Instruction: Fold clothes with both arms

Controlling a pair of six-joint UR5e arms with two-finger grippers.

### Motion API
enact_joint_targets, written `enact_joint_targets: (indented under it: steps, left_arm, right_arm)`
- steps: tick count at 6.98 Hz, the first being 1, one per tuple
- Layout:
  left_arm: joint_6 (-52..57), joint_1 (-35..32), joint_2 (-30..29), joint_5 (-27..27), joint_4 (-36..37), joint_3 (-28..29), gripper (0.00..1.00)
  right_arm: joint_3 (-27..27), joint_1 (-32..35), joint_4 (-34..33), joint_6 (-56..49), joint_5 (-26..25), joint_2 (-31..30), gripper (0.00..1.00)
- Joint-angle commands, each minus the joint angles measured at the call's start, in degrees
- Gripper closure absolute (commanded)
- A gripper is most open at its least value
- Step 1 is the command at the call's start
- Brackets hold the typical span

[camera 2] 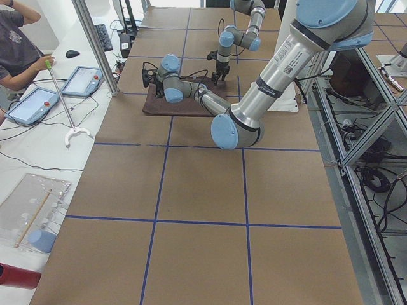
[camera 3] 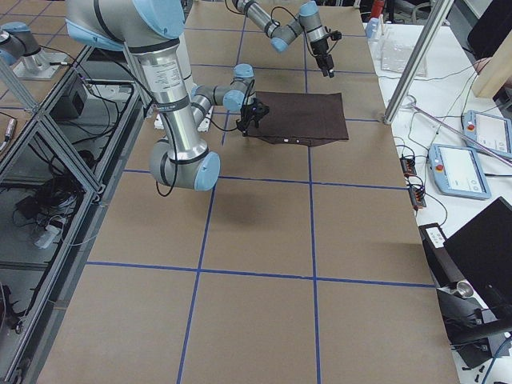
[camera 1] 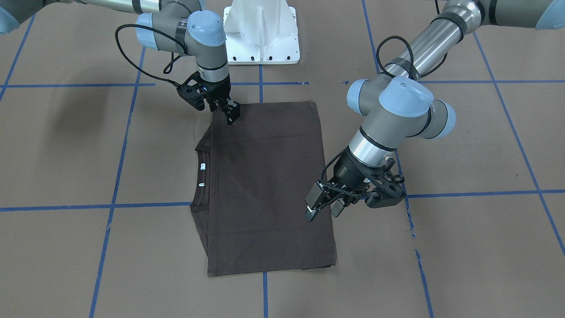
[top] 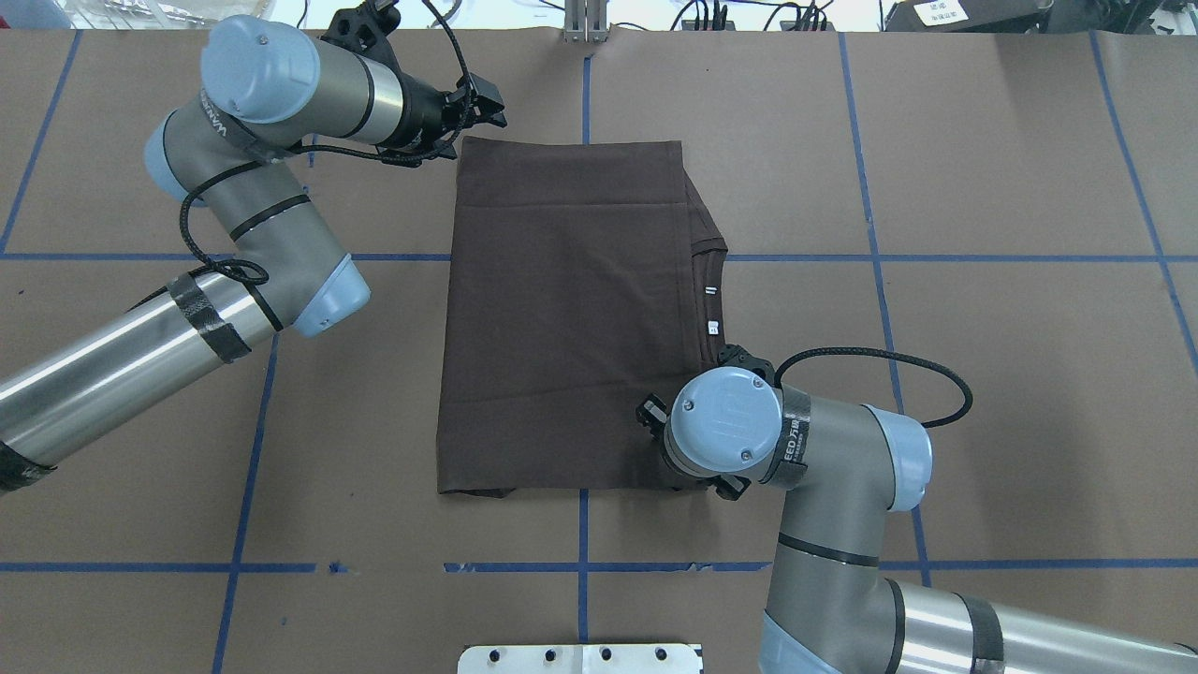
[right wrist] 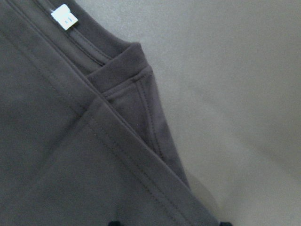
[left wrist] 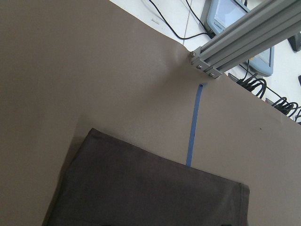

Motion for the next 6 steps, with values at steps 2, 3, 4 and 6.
enact_joint_targets:
  steps: [2,3,4,6]
  left_arm:
    - [0.0,0.0,0.0,0.0,0.2,0.0,0.18]
    - [0.0,0.1,0.0,0.0,0.2,0.0,0.18]
    - [0.0,0.1,0.0,0.0,0.2,0.0,0.18]
    - [0.0,0.1,0.1,0.0,0.2,0.0,0.17]
  right_arm:
    - [-0.1,-0.3,0.1,0.0,0.0,-0.1,0.68]
    - [0.0,-0.3,0.1,-0.1,0.1,0.1,1.0]
    - [0.1,-0.3,0.1,-0.1,0.1,0.1,1.0]
    - [0.1,0.4,0.4,-1.5,0.1,0.2,1.0]
